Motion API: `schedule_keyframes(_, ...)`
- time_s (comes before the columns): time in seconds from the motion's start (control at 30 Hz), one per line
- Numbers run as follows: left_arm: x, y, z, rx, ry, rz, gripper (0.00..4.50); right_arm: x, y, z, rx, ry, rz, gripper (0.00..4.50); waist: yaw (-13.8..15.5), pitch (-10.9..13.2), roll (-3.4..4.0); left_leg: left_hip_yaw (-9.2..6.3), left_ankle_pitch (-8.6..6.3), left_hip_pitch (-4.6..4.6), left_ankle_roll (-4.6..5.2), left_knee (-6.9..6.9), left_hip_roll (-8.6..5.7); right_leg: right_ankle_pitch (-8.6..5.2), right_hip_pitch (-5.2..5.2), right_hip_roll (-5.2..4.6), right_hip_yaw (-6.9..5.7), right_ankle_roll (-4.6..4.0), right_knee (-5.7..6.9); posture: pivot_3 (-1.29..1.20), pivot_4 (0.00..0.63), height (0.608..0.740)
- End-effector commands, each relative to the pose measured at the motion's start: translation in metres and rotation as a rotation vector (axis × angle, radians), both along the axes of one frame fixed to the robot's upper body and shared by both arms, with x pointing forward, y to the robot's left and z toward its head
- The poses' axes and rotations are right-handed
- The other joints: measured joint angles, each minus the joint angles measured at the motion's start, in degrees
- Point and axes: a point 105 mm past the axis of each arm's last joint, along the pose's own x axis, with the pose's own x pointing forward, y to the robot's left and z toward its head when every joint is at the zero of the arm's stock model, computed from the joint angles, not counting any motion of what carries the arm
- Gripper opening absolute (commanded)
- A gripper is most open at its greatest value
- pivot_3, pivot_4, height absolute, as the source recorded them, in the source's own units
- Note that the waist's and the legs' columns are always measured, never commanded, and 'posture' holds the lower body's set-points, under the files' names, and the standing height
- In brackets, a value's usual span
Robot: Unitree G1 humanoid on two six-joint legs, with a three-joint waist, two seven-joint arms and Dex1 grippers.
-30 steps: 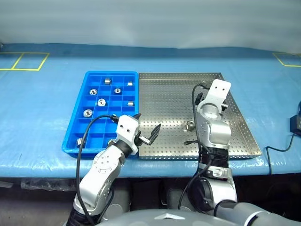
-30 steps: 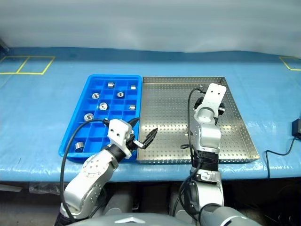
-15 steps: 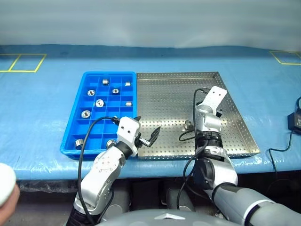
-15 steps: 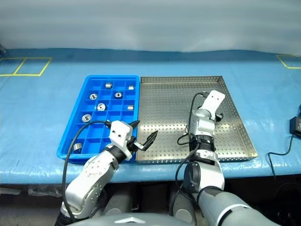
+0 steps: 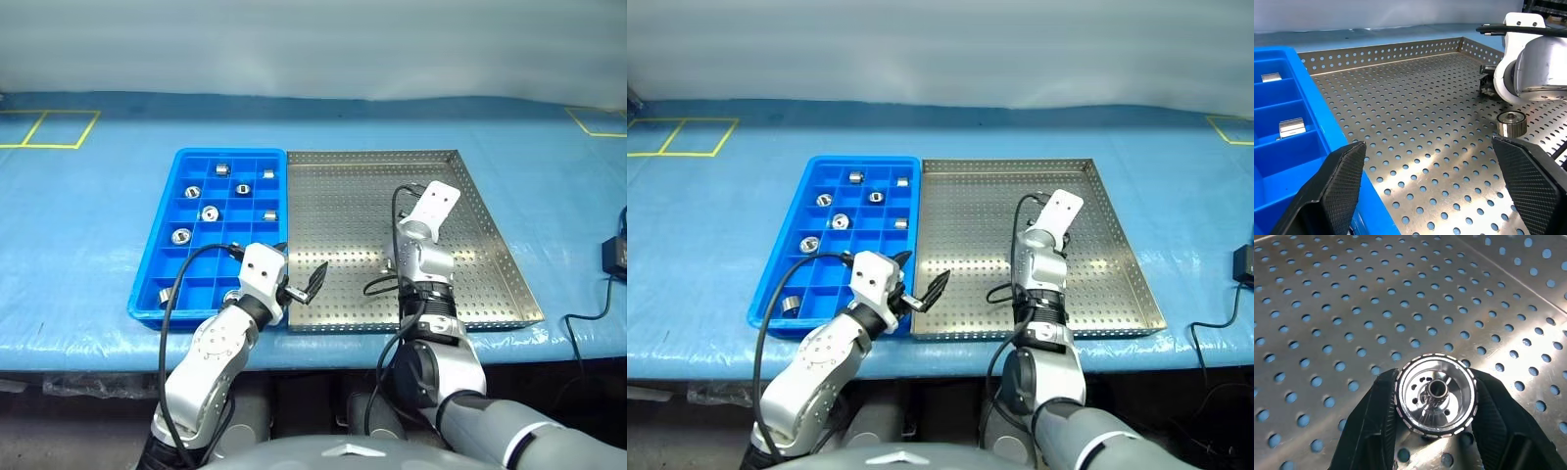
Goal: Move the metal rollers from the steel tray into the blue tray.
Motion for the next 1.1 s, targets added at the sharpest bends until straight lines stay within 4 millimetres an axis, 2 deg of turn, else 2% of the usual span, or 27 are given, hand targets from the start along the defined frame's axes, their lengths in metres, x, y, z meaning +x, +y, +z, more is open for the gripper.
schedule_keyframes(0.03,0.001,0.005,0.017,-0.009,-0.081,0.039,4.50,0.008,0.033,0.054,-0.079,-0.173,0.215,1.71,-0.05,0.03,0.05,0.00,0.00,-0.01,0.00,0.00,0.00,0.00,-0.02,0.00,0.00,0.00,0.01,0.16,0.150,0.740)
schedule_keyframes(0.13,0.006,0.018,0.017,0.015,-0.108,0.133,4.50,0.004,0.076,0.081,-0.118,-0.253,0.474,1.71,-0.08,0.03,0.06,0.03,0.00,-0.07,0.00,-0.02,0.05,0.00,-0.11,0.04,0.02,-0.01,0.02,0.16,0.150,0.740)
schedule_keyframes(0.23,0.008,0.036,0.016,0.016,-0.115,0.247,4.50,-0.008,0.125,0.095,-0.105,-0.282,0.746,1.71,0.15,0.03,0.05,0.01,0.00,-0.06,0.00,-0.06,0.13,-0.01,-0.12,0.10,0.01,-0.03,0.02,0.19,0.150,0.740)
schedule_keyframes(0.33,0.006,0.057,0.012,0.004,-0.107,0.363,4.50,-0.023,0.166,0.104,-0.112,-0.314,0.951,1.71,0.64,0.03,0.05,0.00,0.00,-0.06,-0.01,-0.11,0.17,-0.04,-0.16,0.13,-0.02,-0.07,0.02,0.21,0.150,0.740)
schedule_keyframes(0.43,0.000,0.071,0.009,0.004,-0.099,0.434,4.50,-0.037,0.205,0.108,-0.037,-0.365,1.157,1.71,1.41,0.04,0.03,0.01,-0.01,-0.13,-0.01,-0.12,0.17,-0.05,-0.23,0.12,-0.03,-0.08,0.01,0.26,0.150,0.740)
schedule_keyframes(0.57,-0.009,0.084,0.007,0.028,-0.095,0.498,4.50,-0.055,0.241,0.109,0.031,-0.415,1.380,1.71,2.70,0.06,-0.02,0.01,-0.01,-0.22,-0.02,-0.11,0.13,-0.04,-0.29,0.08,-0.03,-0.07,-0.04,0.32,0.150,0.740)
schedule_keyframes(0.77,-0.018,0.090,0.005,0.031,-0.084,0.541,4.50,-0.055,0.257,0.091,0.051,-0.371,1.439,1.71,4.77,0.06,-0.05,0.02,-0.03,-0.22,-0.06,-0.12,0.14,-0.04,-0.31,0.06,-0.08,-0.07,-0.12,0.38,0.150,0.740)
schedule_keyframes(0.87,-0.020,0.090,0.004,0.024,-0.080,0.544,4.50,-0.056,0.260,0.074,0.065,-0.317,1.462,1.71,5.52,0.06,-0.06,0.02,-0.05,-0.28,-0.09,-0.13,0.14,-0.04,-0.56,0.04,-0.10,-0.07,-0.14,0.38,0.150,0.740)
schedule_keyframes(1.0,-0.021,0.087,0.003,0.017,-0.077,0.527,4.50,-0.052,0.257,0.054,0.061,-0.254,1.442,1.71,6.40,0.06,-0.06,0.04,-0.05,-0.45,-0.09,-0.15,0.14,-0.04,-0.56,0.04,-0.10,-0.08,-0.14,0.37,0.150,0.740)
schedule_keyframes(1.07,-0.019,0.084,0.003,0.011,-0.078,0.512,4.50,-0.046,0.248,0.045,0.064,-0.224,1.392,1.71,6.62,0.06,-0.06,0.04,-0.05,-0.52,-0.10,-0.15,0.14,-0.04,-0.61,0.05,-0.11,-0.08,-0.14,0.36,0.150,0.740)
schedule_keyframes(1.1,-0.019,0.083,0.003,0.010,-0.078,0.503,4.50,-0.043,0.244,0.043,0.068,-0.218,1.370,2.46,6.70,0.06,-0.06,0.04,-0.05,-0.55,-0.10,-0.15,0.14,-0.04,-0.63,0.05,-0.11,-0.08,-0.14,0.35,0.150,0.740)
